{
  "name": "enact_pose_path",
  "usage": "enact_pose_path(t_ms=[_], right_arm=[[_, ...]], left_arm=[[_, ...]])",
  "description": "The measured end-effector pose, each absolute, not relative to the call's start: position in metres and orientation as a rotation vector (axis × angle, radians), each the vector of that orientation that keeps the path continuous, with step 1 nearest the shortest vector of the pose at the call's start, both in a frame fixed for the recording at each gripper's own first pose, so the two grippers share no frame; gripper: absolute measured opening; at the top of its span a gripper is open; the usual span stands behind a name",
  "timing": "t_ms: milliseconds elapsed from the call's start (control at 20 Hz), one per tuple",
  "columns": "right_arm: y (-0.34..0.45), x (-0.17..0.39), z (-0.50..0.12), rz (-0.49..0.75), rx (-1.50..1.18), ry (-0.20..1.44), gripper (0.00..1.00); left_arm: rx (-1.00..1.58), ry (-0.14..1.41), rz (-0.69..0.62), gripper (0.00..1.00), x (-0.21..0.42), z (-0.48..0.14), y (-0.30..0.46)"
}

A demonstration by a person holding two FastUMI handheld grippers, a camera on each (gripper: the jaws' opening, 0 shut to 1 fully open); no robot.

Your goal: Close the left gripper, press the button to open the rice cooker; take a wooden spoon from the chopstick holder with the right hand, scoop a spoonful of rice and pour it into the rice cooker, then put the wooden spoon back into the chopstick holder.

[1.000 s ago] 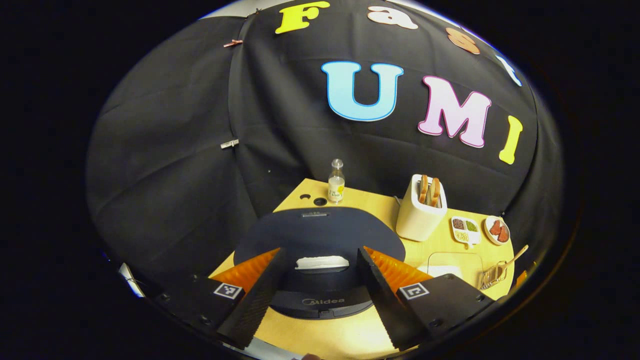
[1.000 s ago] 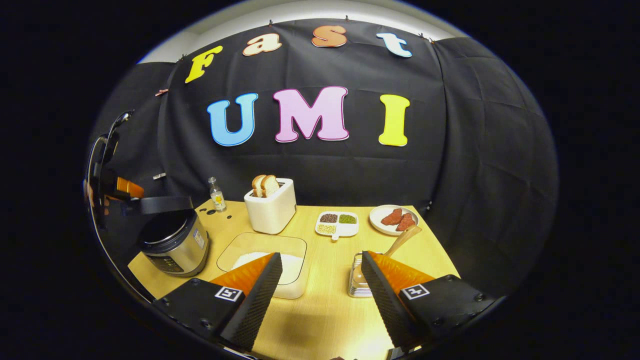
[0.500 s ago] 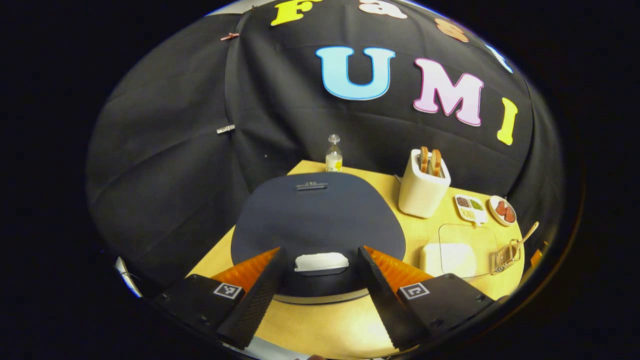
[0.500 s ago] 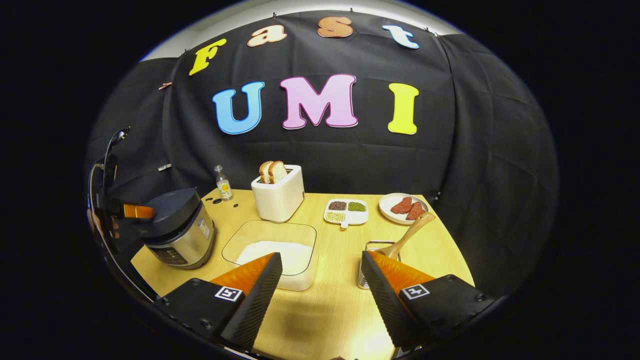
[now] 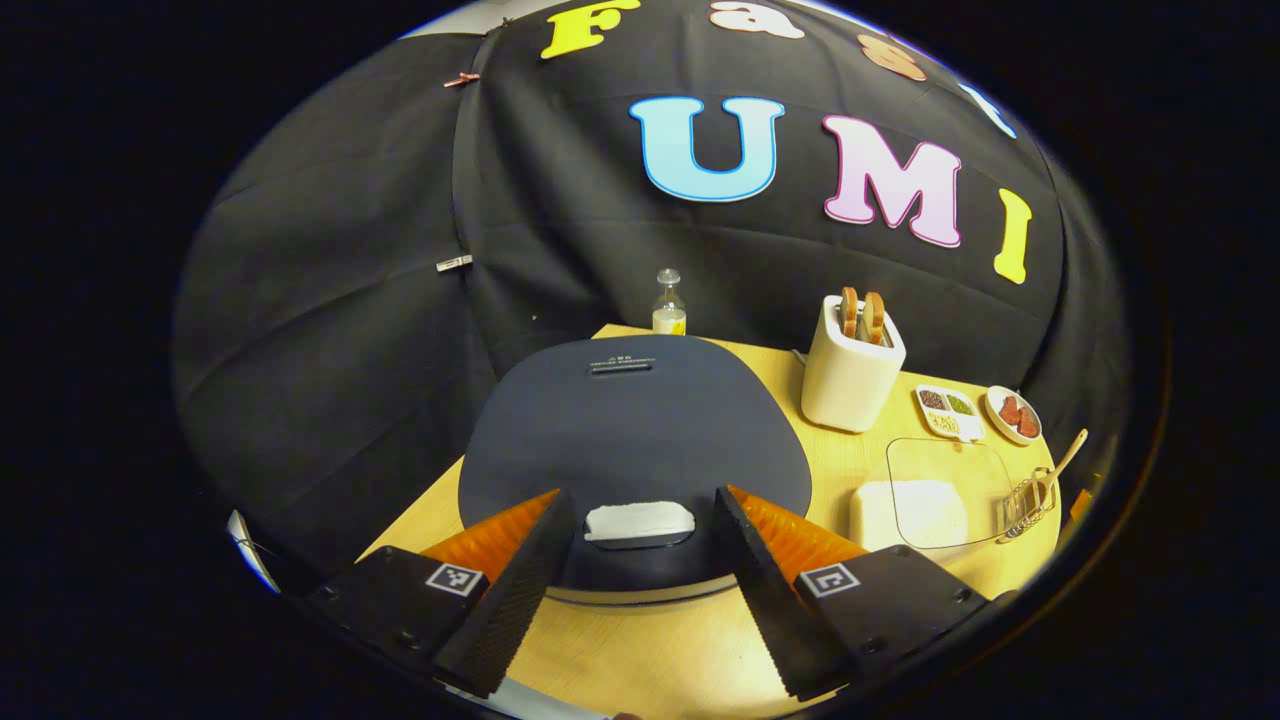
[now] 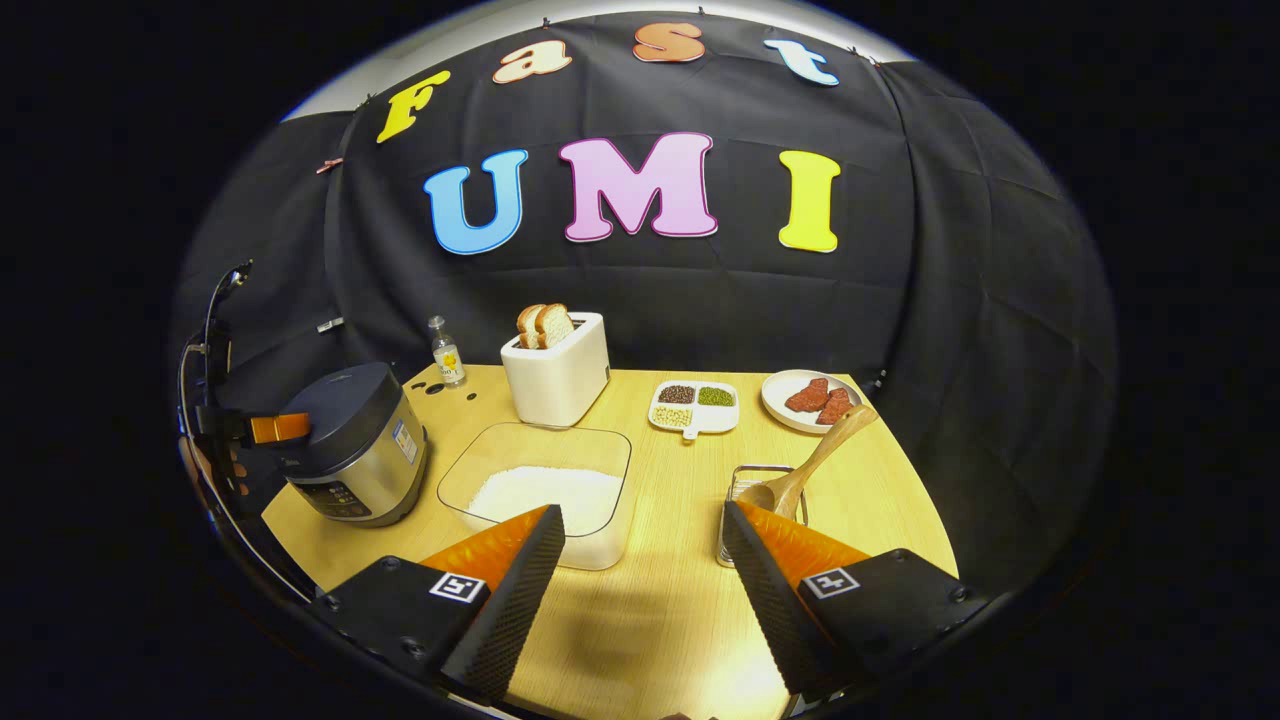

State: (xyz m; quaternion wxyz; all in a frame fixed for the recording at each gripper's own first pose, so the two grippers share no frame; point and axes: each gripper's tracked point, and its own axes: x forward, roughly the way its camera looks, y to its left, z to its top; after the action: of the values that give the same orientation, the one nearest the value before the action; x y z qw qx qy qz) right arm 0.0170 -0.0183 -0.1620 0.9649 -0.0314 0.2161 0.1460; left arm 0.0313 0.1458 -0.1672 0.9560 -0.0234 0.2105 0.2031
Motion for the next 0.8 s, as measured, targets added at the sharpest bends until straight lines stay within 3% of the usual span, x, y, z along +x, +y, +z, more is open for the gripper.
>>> enact_pose_path(t_ms=[350, 800], right_arm=[[-0.024, 0.031, -0.139, 0.265, -0.031, 0.389, 0.99], [-0.052, 0.075, -0.059, 0.291, -0.002, 0.211, 0.99]], left_arm=[[-0.019, 0.380, 0.394, 0.96, 0.026, -0.149, 0.136], [-0.058, 0.108, 0.368, 0.96, 0.002, -0.030, 0.053]])
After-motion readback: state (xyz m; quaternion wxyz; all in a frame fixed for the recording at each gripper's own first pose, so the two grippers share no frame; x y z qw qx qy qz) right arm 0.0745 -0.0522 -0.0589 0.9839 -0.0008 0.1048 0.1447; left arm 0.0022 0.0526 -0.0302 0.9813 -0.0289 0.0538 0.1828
